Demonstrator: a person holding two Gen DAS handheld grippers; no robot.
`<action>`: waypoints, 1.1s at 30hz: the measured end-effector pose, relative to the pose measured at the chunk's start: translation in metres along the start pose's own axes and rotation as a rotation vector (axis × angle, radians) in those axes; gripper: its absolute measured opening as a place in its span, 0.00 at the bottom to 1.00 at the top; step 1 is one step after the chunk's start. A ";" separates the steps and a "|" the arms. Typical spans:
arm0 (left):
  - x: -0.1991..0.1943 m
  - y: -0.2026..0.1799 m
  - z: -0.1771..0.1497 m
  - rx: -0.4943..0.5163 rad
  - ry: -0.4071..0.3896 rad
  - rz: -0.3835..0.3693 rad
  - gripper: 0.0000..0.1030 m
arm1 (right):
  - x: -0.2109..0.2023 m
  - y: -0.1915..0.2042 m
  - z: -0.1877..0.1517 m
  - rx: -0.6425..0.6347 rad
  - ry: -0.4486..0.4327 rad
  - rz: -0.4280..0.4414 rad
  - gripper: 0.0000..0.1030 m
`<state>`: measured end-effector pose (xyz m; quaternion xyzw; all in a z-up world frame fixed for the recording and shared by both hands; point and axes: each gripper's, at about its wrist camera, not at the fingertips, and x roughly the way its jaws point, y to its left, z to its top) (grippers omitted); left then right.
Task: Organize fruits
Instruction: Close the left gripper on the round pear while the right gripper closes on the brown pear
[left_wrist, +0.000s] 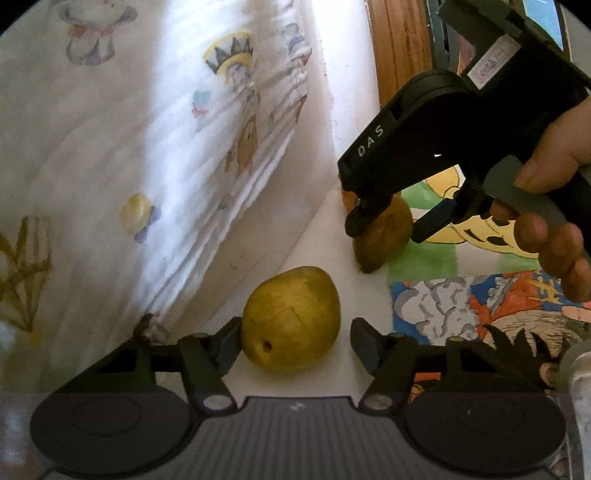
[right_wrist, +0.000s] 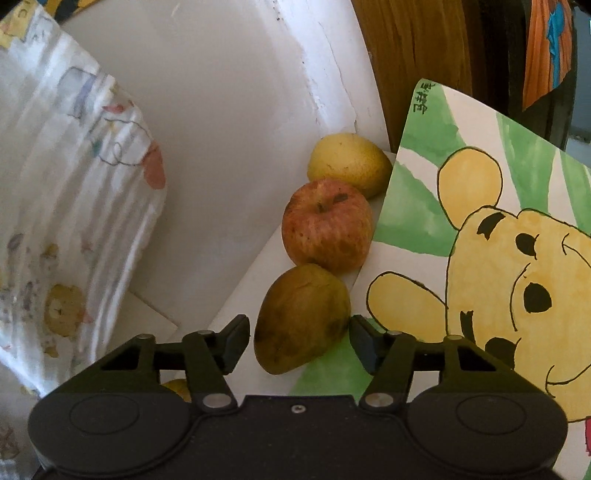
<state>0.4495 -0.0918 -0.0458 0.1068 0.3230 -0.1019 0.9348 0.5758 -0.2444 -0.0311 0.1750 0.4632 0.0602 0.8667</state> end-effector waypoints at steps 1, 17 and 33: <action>0.001 0.000 -0.001 -0.001 0.003 0.004 0.60 | 0.001 0.000 0.000 -0.001 0.000 -0.001 0.59; -0.019 0.010 -0.005 -0.087 0.036 -0.061 0.57 | -0.013 -0.023 -0.027 0.090 -0.094 0.096 0.56; -0.038 0.015 -0.014 -0.124 0.054 -0.077 0.57 | -0.023 -0.024 -0.036 0.070 -0.087 0.120 0.58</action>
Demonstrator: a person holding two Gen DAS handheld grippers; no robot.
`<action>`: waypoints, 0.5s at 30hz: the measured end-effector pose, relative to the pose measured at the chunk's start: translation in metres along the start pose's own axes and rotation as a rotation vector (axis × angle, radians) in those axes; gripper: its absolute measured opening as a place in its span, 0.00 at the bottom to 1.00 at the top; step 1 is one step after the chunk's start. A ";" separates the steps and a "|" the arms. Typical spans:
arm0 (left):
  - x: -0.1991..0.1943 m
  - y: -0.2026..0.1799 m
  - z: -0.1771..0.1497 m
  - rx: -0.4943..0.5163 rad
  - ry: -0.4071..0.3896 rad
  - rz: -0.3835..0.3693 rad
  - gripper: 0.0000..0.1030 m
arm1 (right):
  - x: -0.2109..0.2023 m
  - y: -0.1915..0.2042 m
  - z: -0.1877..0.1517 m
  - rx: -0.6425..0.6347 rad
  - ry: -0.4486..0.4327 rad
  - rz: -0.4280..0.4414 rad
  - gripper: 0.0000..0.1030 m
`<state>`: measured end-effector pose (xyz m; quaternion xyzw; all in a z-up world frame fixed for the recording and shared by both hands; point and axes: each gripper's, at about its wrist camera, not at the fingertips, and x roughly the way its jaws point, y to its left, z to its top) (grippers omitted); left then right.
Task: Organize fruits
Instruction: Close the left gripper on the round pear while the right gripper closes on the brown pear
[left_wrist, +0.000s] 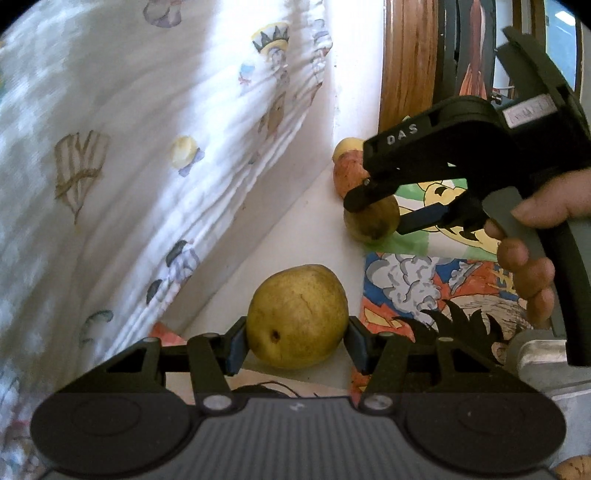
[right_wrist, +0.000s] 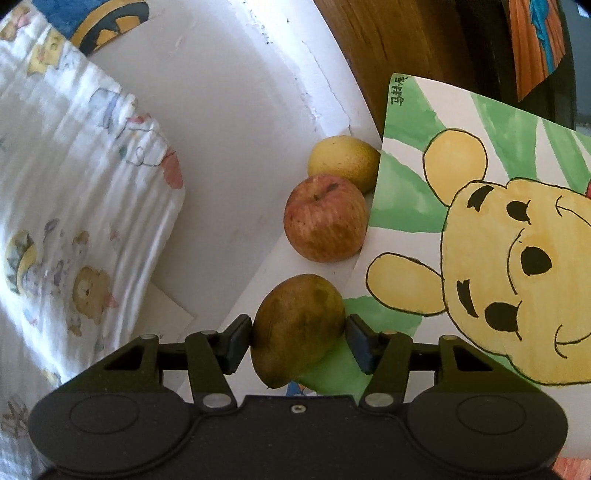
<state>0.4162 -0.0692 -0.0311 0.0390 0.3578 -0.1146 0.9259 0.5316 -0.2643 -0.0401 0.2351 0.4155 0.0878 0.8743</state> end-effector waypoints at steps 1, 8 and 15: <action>0.003 -0.002 0.000 0.003 -0.002 0.001 0.57 | 0.001 0.001 0.001 0.002 0.007 -0.002 0.59; 0.006 -0.006 -0.002 0.005 -0.013 -0.002 0.57 | 0.016 0.009 0.000 -0.016 0.005 -0.014 0.63; 0.004 -0.003 -0.003 -0.009 -0.012 -0.007 0.57 | 0.021 0.019 0.001 -0.044 0.011 -0.034 0.56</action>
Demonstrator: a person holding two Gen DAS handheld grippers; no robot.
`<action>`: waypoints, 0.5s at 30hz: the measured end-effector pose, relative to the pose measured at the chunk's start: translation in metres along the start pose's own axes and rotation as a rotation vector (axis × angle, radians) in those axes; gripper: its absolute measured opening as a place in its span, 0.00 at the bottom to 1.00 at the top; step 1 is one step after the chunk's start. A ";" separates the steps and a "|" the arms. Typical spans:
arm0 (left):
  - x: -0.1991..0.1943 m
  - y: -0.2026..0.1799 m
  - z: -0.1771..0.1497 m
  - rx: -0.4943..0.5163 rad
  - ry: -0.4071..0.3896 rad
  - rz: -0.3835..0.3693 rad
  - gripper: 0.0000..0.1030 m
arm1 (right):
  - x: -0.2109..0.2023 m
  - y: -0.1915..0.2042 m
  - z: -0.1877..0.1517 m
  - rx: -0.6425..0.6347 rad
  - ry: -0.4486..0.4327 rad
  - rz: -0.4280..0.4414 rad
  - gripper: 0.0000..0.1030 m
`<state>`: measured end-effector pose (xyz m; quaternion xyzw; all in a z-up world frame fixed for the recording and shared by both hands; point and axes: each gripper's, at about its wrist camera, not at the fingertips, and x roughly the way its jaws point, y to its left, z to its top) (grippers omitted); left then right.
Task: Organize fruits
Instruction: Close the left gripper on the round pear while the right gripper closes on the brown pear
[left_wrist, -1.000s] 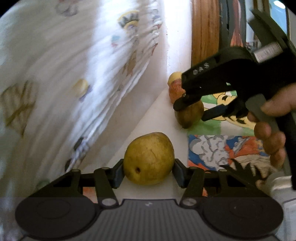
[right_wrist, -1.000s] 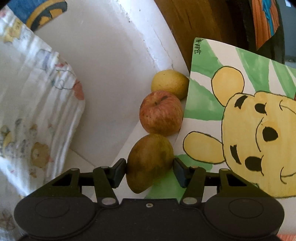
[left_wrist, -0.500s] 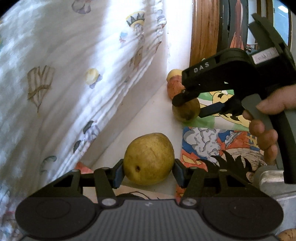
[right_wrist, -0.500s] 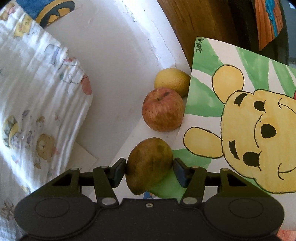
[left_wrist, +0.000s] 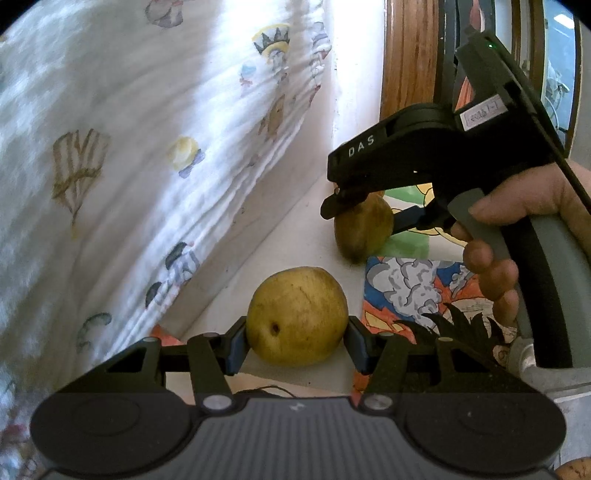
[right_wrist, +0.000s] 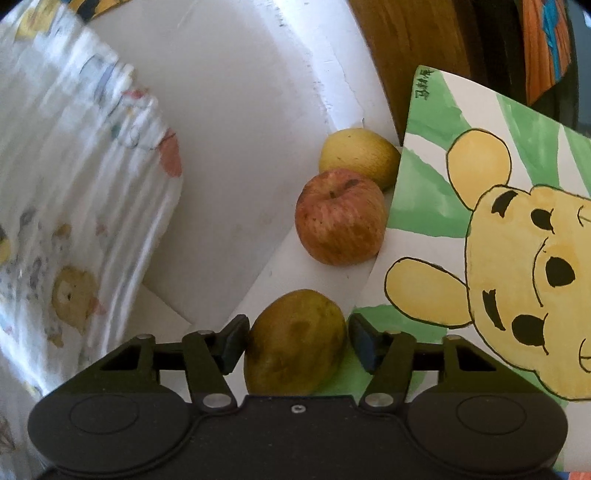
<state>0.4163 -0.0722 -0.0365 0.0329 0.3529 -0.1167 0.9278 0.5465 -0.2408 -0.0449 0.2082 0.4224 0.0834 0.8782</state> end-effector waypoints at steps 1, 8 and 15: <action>-0.001 0.001 0.000 -0.003 0.002 -0.002 0.57 | -0.001 0.000 -0.001 -0.001 0.004 0.001 0.56; -0.008 0.003 0.000 -0.010 0.014 0.002 0.57 | -0.011 -0.007 -0.006 0.018 0.027 0.027 0.56; -0.013 0.001 -0.001 -0.015 0.024 0.010 0.57 | -0.022 -0.009 -0.011 -0.027 0.052 0.049 0.57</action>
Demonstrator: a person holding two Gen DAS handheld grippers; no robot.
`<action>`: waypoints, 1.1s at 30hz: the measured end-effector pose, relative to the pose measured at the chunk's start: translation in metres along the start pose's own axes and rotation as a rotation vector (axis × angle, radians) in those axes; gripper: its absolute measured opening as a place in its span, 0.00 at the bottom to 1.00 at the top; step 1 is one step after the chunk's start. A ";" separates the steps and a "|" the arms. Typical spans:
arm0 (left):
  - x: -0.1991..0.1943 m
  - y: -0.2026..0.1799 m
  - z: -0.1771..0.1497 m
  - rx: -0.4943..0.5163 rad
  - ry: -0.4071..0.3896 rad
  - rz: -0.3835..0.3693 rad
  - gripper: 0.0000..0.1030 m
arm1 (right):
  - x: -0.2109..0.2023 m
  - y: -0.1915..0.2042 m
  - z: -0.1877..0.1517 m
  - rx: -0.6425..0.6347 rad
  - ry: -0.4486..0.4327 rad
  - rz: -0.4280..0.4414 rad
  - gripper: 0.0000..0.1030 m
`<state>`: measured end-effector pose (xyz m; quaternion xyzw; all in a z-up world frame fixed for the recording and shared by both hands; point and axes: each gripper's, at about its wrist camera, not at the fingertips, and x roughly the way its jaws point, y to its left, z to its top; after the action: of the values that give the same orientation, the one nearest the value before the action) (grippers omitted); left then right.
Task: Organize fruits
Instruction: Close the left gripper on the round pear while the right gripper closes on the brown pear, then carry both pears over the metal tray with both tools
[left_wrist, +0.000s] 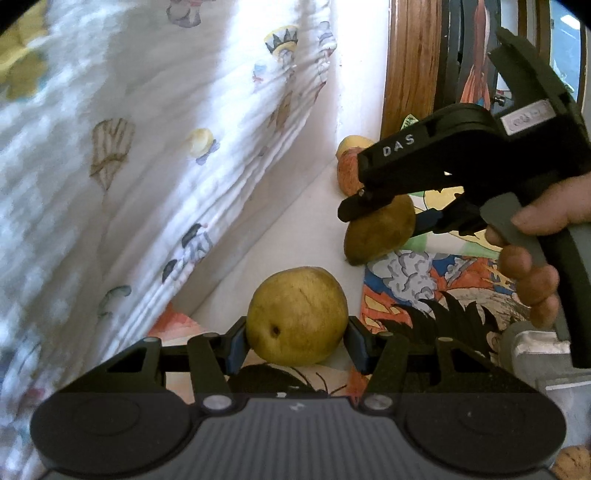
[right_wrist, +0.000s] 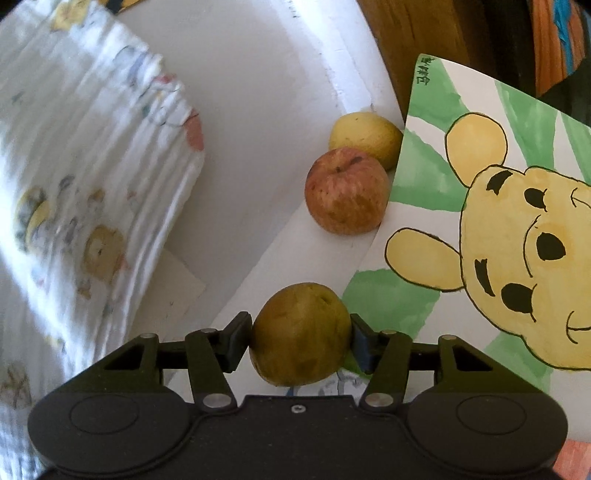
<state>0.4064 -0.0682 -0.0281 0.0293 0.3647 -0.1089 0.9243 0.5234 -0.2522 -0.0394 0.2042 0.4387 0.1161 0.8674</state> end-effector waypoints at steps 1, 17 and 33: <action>0.000 0.000 0.000 -0.001 0.001 0.001 0.57 | -0.002 0.001 -0.001 -0.010 0.003 0.001 0.57; -0.017 0.010 -0.015 -0.014 0.001 0.016 0.57 | -0.034 0.034 -0.052 -0.369 0.008 -0.060 0.56; -0.044 0.020 -0.027 -0.058 -0.033 0.018 0.57 | -0.058 0.022 -0.067 -0.250 -0.051 -0.034 0.53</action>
<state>0.3618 -0.0373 -0.0187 0.0039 0.3521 -0.0903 0.9316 0.4347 -0.2382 -0.0237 0.0901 0.4018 0.1499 0.8989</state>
